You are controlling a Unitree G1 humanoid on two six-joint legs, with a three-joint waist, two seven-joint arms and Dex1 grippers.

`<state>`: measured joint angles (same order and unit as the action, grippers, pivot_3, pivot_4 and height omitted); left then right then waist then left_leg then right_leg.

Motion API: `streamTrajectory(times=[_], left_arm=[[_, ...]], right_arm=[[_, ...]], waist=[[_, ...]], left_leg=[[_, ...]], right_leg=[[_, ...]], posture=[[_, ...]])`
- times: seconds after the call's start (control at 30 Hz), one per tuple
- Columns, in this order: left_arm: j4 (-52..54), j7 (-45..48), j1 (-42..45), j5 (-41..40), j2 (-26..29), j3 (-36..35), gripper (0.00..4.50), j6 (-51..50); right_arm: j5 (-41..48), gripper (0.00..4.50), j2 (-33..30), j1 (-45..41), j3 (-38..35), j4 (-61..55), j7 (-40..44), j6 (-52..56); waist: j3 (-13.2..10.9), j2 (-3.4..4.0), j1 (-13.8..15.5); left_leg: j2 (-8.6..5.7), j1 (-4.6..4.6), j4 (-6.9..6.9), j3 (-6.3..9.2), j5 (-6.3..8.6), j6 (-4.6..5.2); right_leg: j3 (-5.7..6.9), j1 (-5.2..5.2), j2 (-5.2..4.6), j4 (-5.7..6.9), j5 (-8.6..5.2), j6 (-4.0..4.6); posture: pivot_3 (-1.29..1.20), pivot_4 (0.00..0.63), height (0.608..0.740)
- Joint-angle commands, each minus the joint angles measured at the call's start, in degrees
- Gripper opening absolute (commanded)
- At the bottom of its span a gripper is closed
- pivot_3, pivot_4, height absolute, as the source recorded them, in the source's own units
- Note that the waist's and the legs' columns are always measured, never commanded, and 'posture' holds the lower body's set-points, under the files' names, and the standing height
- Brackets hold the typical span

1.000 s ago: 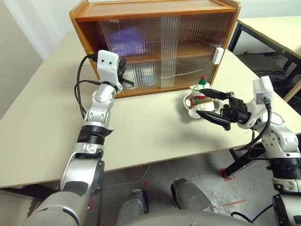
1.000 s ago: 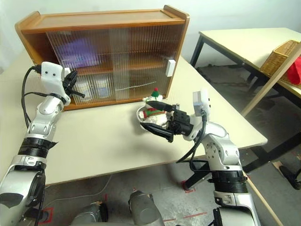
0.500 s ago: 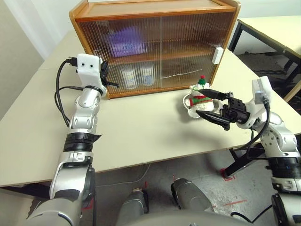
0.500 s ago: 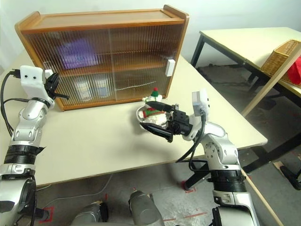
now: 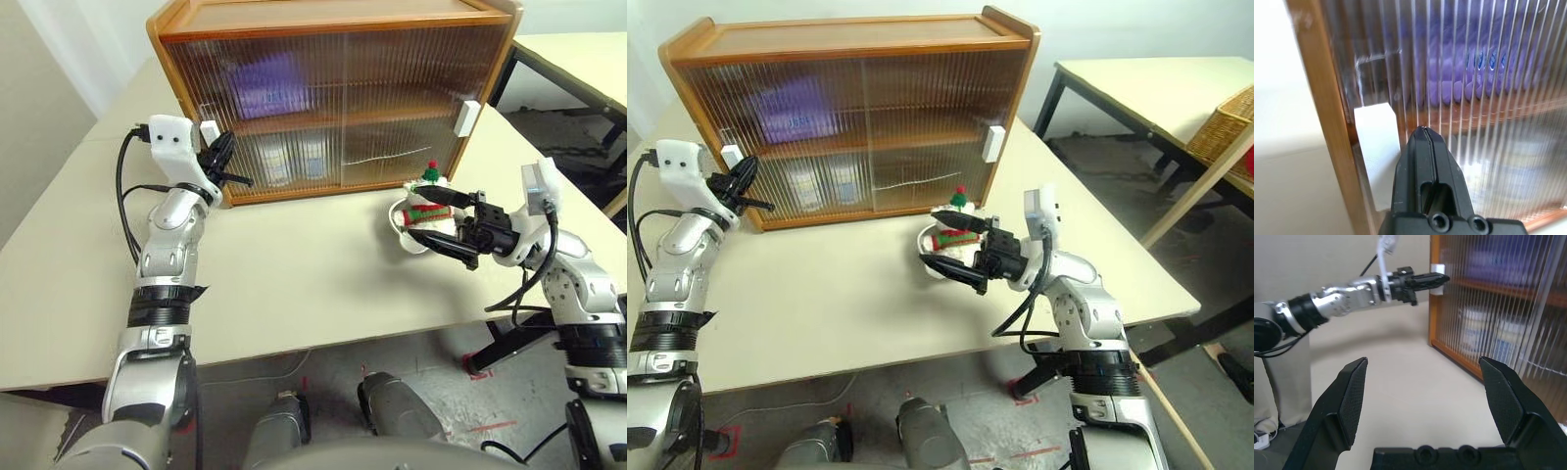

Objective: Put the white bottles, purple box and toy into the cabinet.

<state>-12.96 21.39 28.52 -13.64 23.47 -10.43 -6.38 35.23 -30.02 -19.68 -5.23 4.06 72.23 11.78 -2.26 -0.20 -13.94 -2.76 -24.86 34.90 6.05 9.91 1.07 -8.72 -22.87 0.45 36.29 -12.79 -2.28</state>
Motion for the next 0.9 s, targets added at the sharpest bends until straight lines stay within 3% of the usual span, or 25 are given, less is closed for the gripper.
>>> streamTrajectory(times=[0.03, 0.3, 0.37, 0.57, 0.7, 0.9], left_arm=[[5.70, 12.38, -3.85, -6.89, 2.23, 1.08, 0.95, -2.53], [15.66, 28.22, -12.34, -20.58, 5.41, -2.00, 3.66, -7.13], [15.90, 32.09, -14.92, -20.26, 7.71, -2.29, 4.41, -5.19], [18.22, 37.85, -20.29, -23.57, 11.56, -5.97, 4.50, -5.00], [19.86, 38.87, -22.37, -24.32, 11.76, -7.35, 4.50, -4.10], [23.05, 39.92, -27.65, -24.19, 12.14, -7.30, 4.50, -4.14]], right_arm=[[-0.83, 4.50, -0.92, -0.54, -0.94, 1.56, -0.94, 0.27], [-3.20, 4.50, -3.67, -4.07, -4.20, 9.63, -5.85, -0.86], [-5.35, 3.87, -4.95, -5.93, -5.53, 15.17, -7.82, -2.98], [-7.82, 1.56, -6.59, -9.07, -7.76, 22.92, -10.24, -6.96], [-10.45, 0.05, -7.66, -11.27, -8.38, 27.00, -12.97, -9.81], [-13.45, 0.01, -7.27, -15.50, -8.86, 31.18, -19.43, -13.27]], waist=[[0.01, -0.02, 0.18], [0.03, -0.02, 1.29], [0.05, 0.01, 1.36], [0.05, 0.03, 1.59], [0.09, 0.09, 1.57], [0.12, 0.18, 1.32]], left_leg=[[0.00, -0.01, 0.01, 0.00, 0.00, 0.00], [0.14, -0.11, 0.02, 0.01, 0.44, 0.12], [0.20, -0.08, 0.03, 0.02, 0.38, 0.35], [0.51, -0.07, -0.02, 0.04, 0.29, 0.60], [0.55, -0.04, 0.00, 0.03, 0.62, 0.05], [0.65, -0.02, 0.00, 0.02, 0.64, 0.02]], right_leg=[[0.00, -0.01, 0.00, 0.00, 0.05, 0.08], [0.12, -0.13, 0.00, 0.00, -0.14, 0.35], [0.12, -0.12, 0.02, 0.00, -0.19, 0.36], [0.14, -0.13, 0.06, 0.02, -0.22, 0.44], [0.14, -0.11, 0.05, 0.03, -0.17, 0.52], [0.12, -0.13, 0.05, 0.04, -0.12, 0.61]], posture=[[-0.27, 0.048, 0.740], [-0.26, 0.054, 0.740], [-0.25, 0.055, 0.740], [-0.25, 0.054, 0.740], [-0.25, 0.054, 0.740], [-0.24, 0.056, 0.740]])
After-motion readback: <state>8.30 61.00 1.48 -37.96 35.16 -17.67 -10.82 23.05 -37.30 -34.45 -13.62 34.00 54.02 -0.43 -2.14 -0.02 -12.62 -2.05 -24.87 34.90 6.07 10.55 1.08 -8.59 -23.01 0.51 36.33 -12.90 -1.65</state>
